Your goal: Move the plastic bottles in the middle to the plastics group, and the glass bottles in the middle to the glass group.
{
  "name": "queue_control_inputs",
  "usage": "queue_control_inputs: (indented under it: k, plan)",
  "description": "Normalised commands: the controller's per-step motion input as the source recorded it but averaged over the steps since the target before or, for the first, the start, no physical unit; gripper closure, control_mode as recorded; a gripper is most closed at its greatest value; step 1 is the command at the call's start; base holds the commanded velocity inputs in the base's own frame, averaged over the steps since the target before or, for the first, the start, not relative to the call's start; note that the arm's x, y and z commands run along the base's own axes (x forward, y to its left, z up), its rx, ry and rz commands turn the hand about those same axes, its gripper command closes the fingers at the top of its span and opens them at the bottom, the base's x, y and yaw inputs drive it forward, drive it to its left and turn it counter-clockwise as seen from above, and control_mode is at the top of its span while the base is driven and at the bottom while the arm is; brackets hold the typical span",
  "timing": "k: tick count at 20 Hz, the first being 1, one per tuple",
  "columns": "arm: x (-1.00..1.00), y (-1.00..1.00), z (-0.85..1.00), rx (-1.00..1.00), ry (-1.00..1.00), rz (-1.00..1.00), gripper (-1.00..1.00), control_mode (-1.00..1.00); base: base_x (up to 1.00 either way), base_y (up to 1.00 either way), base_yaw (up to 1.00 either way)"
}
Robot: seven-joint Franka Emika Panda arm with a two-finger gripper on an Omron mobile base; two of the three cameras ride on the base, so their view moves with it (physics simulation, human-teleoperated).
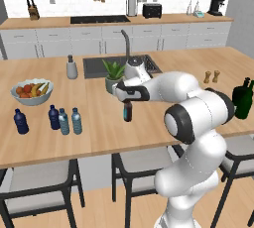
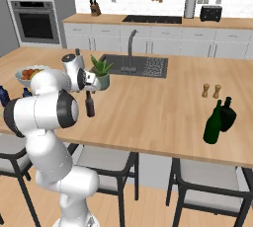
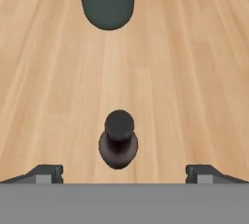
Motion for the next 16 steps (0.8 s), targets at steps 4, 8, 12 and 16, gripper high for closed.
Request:
queue_control_inputs:
  k: [4,8,12,16]
  plan:
    - [0.20,-0.03,-0.16,0.00,0.01,0.00,-1.00,-1.00,0.00,0.00,0.00]
    - [0.25,-0.01,-0.12,0.00,0.00,0.00,-1.00,-1.00,0.00,0.00,0.00]
    - [0.21,0.00,-0.08,0.00,0.00,0.00,-1.00,-1.00,0.00,0.00,0.00]
    - [0.11,0.00,-0.13,0.00,0.00,0.00,-1.00,-1.00,0.00,0.00,0.00]
